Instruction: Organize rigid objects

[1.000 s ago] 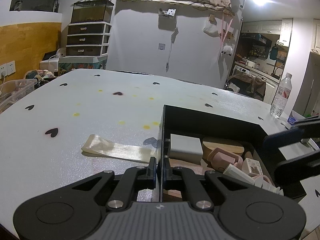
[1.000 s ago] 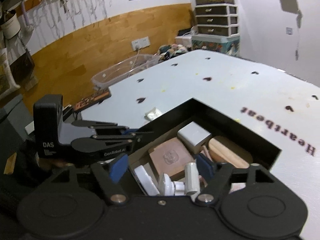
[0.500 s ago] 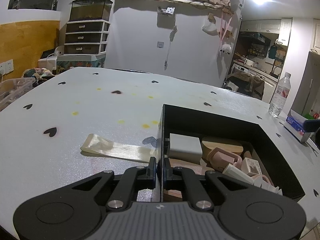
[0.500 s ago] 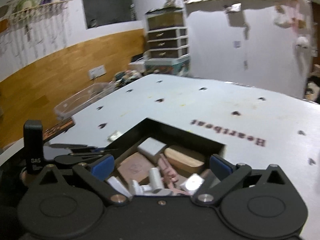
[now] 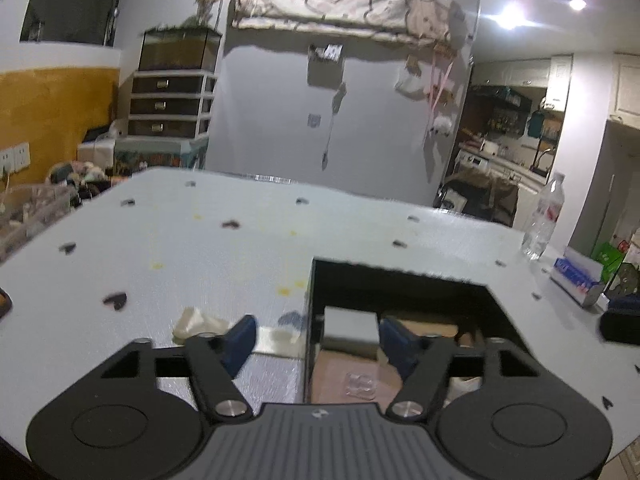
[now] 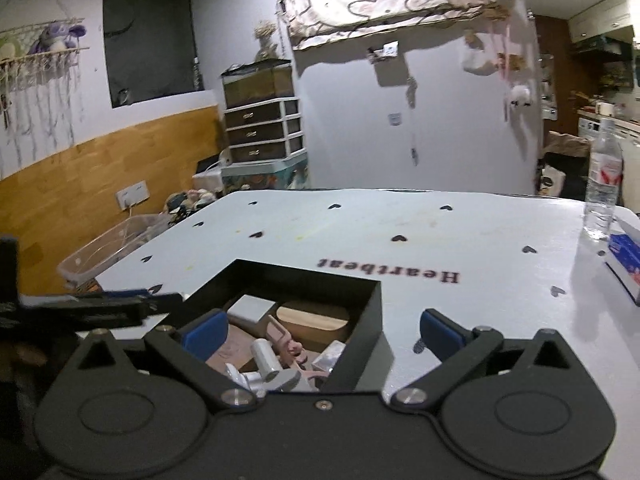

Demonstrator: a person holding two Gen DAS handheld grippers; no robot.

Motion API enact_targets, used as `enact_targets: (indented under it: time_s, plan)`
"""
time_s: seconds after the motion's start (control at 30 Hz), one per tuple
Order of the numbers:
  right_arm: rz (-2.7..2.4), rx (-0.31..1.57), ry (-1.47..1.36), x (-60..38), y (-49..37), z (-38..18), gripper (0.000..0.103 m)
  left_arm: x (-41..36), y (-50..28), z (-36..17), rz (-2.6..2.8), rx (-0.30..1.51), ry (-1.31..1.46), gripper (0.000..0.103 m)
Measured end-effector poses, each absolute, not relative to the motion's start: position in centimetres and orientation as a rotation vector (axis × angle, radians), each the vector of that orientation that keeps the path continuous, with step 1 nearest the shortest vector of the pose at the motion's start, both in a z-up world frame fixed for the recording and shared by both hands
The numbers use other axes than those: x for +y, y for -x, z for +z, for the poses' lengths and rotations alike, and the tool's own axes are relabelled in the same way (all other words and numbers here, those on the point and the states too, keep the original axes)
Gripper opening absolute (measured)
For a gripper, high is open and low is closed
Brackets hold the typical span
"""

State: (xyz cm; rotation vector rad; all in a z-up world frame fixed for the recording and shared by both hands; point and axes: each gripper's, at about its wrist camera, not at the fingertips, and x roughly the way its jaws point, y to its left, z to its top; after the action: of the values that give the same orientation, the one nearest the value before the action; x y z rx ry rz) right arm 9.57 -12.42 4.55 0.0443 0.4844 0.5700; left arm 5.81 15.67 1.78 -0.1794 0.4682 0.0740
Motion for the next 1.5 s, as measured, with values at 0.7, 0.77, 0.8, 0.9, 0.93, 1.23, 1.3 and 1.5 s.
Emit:
enact_targets:
  time_s: [0.7, 0.77, 0.8, 0.9, 0.93, 1.23, 1.3, 1.5]
  plan:
    - [0.412, 0.437, -0.017, -14.1, -2.9, 4.1, 0.103, 11.7, 2.9, 4.8, 0.085, 0.379, 0.082, 0.103]
    - [0.400, 0.440, -0.013, -14.2, -2.5, 4.0, 0.103, 11.4, 3.2, 4.7, 0.088, 0.388, 0.070, 0.103]
    - [0.396, 0.444, -0.013, -14.2, -2.4, 4.0, 0.103, 11.1, 3.3, 4.7, 0.088, 0.391, 0.062, 0.103]
    - [0.391, 0.453, -0.015, -14.4, -2.0, 4.0, 0.103, 10.5, 3.7, 4.6, 0.072, 0.402, 0.043, 0.103]
    - [0.384, 0.451, -0.011, -14.5, -1.8, 4.0, 0.103, 10.4, 3.7, 4.5, 0.069, 0.406, 0.040, 0.103]
    - [0.364, 0.450, -0.003, -14.9, -0.8, 4.1, 0.103, 9.5, 4.0, 4.3, 0.053, 0.422, 0.026, 0.103]
    - [0.360, 0.451, -0.004, -15.0, -0.7, 4.2, 0.103, 9.5, 3.9, 4.3, 0.054, 0.425, 0.026, 0.103]
    - [0.353, 0.456, -0.010, -15.3, -0.7, 4.2, 0.103, 9.4, 3.9, 4.3, 0.057, 0.425, 0.026, 0.103]
